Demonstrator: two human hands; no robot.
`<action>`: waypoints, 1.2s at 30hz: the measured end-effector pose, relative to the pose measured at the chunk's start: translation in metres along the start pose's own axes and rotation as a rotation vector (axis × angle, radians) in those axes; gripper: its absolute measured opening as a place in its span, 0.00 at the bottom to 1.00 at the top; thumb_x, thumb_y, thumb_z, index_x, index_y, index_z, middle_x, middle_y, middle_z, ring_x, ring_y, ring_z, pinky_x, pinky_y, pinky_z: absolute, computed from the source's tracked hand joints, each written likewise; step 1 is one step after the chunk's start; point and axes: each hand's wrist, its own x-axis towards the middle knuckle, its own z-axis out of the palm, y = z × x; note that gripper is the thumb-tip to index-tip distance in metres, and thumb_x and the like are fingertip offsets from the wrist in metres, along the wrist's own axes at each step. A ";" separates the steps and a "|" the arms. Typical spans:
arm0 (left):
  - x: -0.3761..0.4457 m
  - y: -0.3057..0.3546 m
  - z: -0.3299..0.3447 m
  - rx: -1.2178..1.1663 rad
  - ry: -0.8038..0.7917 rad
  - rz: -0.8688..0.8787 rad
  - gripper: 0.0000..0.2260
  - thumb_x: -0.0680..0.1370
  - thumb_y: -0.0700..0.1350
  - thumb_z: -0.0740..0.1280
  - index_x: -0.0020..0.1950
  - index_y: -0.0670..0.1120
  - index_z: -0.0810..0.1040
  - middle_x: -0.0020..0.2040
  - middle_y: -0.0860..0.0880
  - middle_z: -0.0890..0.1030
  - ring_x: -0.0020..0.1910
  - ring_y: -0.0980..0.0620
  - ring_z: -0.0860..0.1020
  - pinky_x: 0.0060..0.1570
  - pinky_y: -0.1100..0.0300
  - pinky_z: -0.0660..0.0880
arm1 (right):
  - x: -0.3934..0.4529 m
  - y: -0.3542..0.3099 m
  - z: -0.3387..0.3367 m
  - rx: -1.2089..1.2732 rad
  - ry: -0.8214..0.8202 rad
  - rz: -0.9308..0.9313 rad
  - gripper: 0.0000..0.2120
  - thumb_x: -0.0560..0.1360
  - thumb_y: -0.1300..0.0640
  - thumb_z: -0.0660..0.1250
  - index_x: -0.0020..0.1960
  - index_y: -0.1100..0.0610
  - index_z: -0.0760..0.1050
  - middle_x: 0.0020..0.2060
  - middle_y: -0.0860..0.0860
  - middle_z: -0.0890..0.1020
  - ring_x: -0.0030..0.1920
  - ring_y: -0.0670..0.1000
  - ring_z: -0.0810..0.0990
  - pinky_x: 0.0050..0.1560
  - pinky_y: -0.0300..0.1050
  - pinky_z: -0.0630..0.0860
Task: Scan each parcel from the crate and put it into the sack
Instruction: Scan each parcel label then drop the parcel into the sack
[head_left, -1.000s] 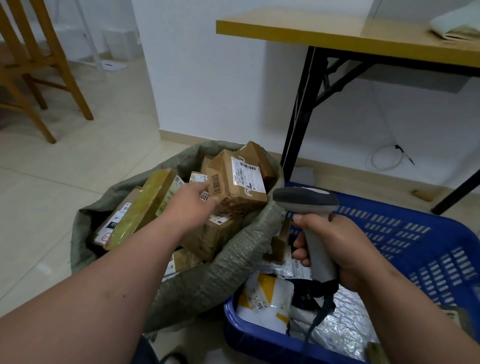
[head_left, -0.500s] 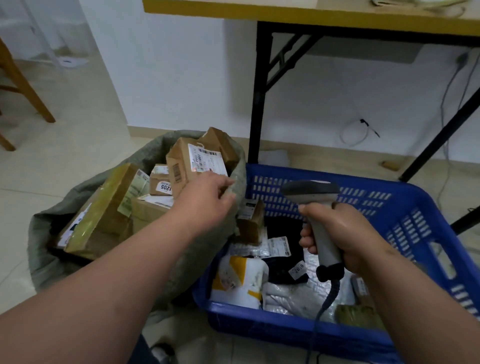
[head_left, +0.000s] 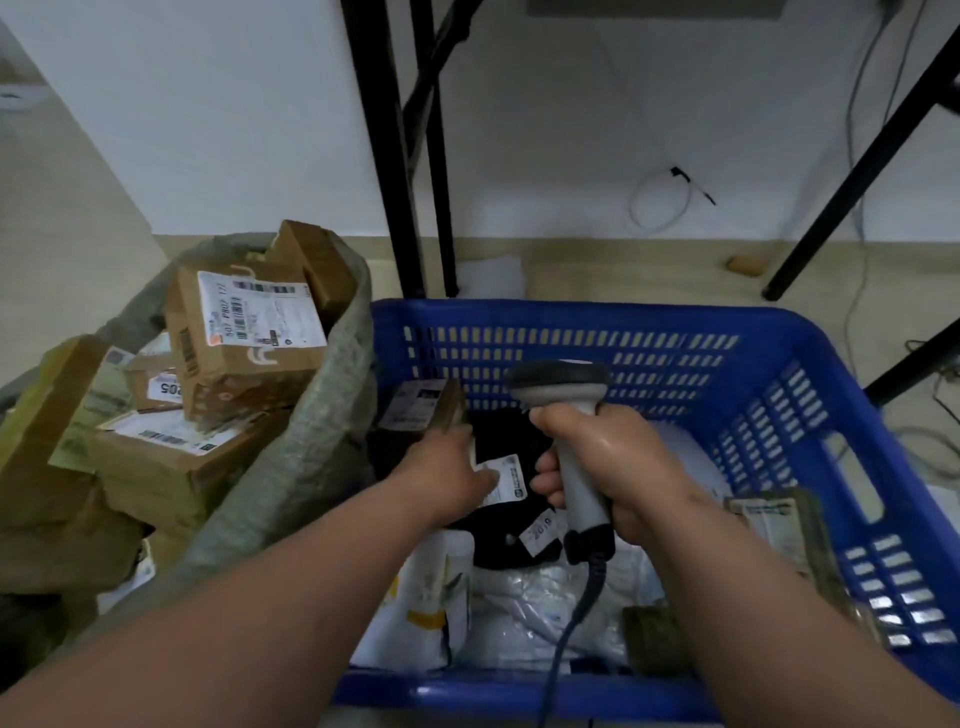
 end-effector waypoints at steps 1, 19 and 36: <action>0.010 -0.002 0.007 -0.006 0.018 -0.047 0.31 0.76 0.56 0.68 0.76 0.48 0.63 0.73 0.42 0.67 0.69 0.42 0.69 0.63 0.54 0.70 | 0.007 0.002 -0.002 0.011 -0.001 0.015 0.10 0.75 0.54 0.71 0.47 0.62 0.78 0.31 0.58 0.81 0.26 0.53 0.81 0.27 0.42 0.77; 0.125 -0.054 0.057 -0.119 0.344 -0.528 0.34 0.69 0.62 0.71 0.72 0.53 0.66 0.72 0.42 0.62 0.68 0.38 0.59 0.63 0.45 0.64 | 0.120 0.009 -0.016 -0.032 -0.063 0.143 0.15 0.74 0.53 0.71 0.52 0.64 0.75 0.29 0.58 0.82 0.26 0.54 0.82 0.27 0.43 0.79; 0.050 0.006 0.052 -0.270 0.414 -0.196 0.47 0.62 0.56 0.78 0.74 0.52 0.56 0.68 0.42 0.64 0.67 0.42 0.63 0.63 0.49 0.67 | 0.054 -0.019 -0.045 0.031 0.059 0.050 0.12 0.74 0.54 0.71 0.49 0.62 0.77 0.29 0.58 0.81 0.25 0.53 0.81 0.30 0.44 0.77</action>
